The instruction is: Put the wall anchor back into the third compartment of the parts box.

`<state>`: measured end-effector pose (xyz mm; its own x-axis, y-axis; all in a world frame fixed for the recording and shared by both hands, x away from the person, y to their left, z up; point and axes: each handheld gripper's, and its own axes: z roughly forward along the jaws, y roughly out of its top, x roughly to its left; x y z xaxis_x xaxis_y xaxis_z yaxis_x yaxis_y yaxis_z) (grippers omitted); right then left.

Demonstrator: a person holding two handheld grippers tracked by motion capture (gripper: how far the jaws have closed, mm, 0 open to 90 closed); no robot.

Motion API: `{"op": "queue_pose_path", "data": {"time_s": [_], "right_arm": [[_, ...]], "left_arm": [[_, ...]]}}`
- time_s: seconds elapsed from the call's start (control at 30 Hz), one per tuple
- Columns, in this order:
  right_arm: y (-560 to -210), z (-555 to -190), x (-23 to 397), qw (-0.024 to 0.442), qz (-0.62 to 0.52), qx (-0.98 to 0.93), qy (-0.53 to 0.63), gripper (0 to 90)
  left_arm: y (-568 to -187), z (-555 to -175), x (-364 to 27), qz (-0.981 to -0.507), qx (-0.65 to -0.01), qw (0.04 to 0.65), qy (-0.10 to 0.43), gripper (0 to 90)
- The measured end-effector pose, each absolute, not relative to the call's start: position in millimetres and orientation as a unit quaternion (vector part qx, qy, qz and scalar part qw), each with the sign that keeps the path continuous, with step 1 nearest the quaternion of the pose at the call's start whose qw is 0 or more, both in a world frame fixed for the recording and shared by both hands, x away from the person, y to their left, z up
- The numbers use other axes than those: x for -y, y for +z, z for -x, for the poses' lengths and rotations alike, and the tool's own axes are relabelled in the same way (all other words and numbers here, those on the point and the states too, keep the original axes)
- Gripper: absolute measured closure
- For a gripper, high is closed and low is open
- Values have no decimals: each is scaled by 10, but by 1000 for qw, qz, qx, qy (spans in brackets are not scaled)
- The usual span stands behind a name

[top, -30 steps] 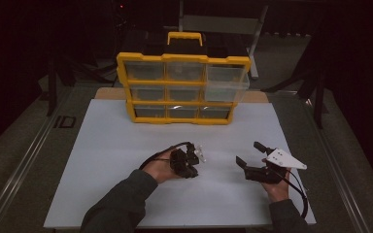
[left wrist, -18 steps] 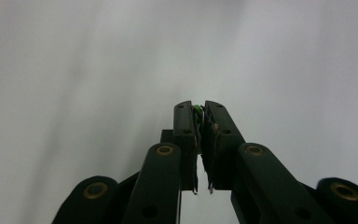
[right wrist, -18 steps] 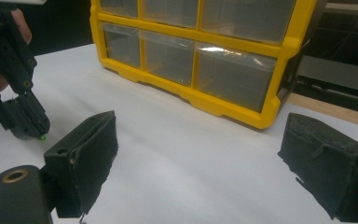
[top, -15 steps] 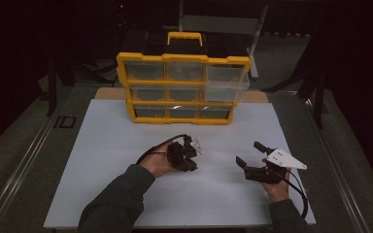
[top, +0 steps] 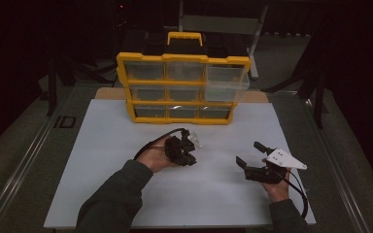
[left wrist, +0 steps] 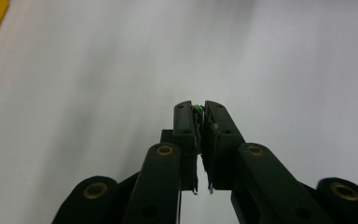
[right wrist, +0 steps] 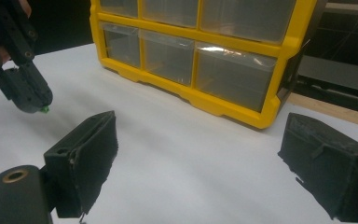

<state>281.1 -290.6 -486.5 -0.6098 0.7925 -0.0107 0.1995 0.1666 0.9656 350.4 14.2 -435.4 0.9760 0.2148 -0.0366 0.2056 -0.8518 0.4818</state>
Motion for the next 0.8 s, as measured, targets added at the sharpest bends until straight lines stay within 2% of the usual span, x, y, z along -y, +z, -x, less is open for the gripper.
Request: {"op": "queue_pose_path", "data": {"time_s": [0.8], "right_arm": [[-4865,-2811,2911,272,-349,-713,544,109]], "left_arm": [[-3975,-3683,-231,-957,-110,267,27,847]]}}
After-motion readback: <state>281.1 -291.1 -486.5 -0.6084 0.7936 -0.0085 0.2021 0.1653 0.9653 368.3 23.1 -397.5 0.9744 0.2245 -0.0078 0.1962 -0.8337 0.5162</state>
